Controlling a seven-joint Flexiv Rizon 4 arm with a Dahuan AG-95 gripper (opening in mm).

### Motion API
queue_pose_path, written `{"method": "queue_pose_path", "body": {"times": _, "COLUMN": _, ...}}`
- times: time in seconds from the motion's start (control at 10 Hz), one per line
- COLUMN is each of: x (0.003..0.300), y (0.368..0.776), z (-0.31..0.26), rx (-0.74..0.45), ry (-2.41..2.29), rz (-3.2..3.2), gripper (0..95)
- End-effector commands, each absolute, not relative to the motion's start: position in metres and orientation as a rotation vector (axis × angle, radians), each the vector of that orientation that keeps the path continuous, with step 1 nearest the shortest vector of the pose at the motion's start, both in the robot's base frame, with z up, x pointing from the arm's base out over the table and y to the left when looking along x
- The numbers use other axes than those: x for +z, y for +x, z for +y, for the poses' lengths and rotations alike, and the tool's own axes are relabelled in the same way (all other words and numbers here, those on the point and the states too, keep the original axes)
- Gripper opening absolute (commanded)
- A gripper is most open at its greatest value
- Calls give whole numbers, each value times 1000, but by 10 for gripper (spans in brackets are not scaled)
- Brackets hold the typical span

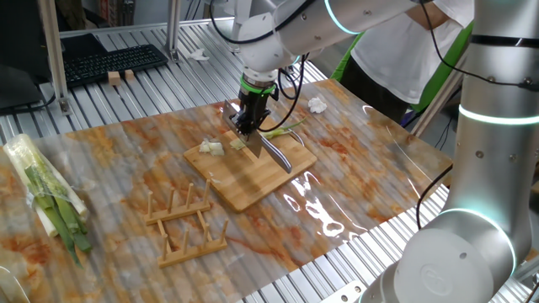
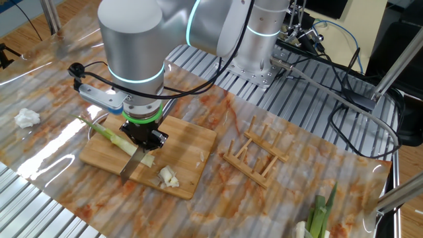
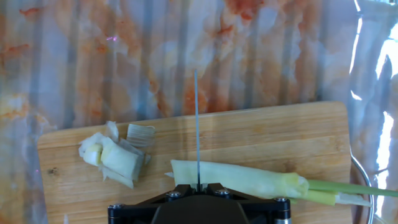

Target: Chop the scallions

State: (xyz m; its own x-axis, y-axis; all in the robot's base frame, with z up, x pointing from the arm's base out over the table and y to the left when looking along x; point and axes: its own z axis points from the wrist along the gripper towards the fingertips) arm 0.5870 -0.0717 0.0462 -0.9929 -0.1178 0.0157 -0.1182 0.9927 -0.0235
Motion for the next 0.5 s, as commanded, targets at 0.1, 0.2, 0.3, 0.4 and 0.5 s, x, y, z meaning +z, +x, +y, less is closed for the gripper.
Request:
{"method": "queue_pose_path", "body": {"times": 0.1, "x": 20, "y": 588, "z": -71, "rx": 33, "ry": 188, "rz": -3125, "gripper": 0}}
{"method": "queue_pose_path", "body": {"times": 0.2, "x": 16, "y": 589, "z": -70, "rx": 29, "ry": 187, "rz": -3130, "gripper": 0}}
{"method": "queue_pose_path", "body": {"times": 0.3, "x": 14, "y": 590, "z": -70, "rx": 29, "ry": 187, "rz": -3133, "gripper": 0}}
{"method": "queue_pose_path", "body": {"times": 0.4, "x": 14, "y": 590, "z": -71, "rx": 29, "ry": 184, "rz": -3124, "gripper": 0}}
{"method": "queue_pose_path", "body": {"times": 0.5, "x": 15, "y": 590, "z": -72, "rx": 26, "ry": 187, "rz": -3108, "gripper": 0}}
